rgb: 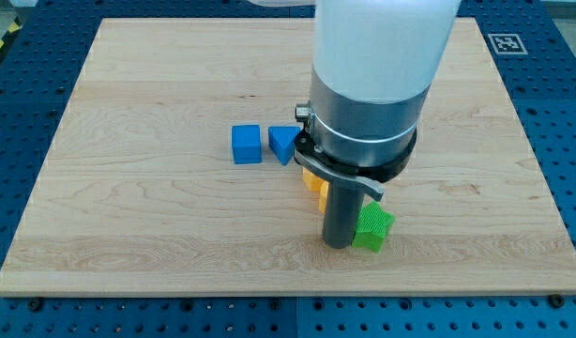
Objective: Move the green star to the bottom right
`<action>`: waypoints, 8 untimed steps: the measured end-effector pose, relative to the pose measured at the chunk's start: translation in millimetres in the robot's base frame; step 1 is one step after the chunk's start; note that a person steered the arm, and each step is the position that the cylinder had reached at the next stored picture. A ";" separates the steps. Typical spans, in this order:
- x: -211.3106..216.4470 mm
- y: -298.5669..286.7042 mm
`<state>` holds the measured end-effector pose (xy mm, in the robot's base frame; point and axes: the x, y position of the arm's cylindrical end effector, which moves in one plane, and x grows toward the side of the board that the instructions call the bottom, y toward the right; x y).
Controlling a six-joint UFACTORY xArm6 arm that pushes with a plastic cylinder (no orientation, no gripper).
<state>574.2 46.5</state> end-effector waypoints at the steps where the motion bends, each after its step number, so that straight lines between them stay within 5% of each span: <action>1: -8.4 24.4; 8: -27.8 111.4</action>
<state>546.4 158.0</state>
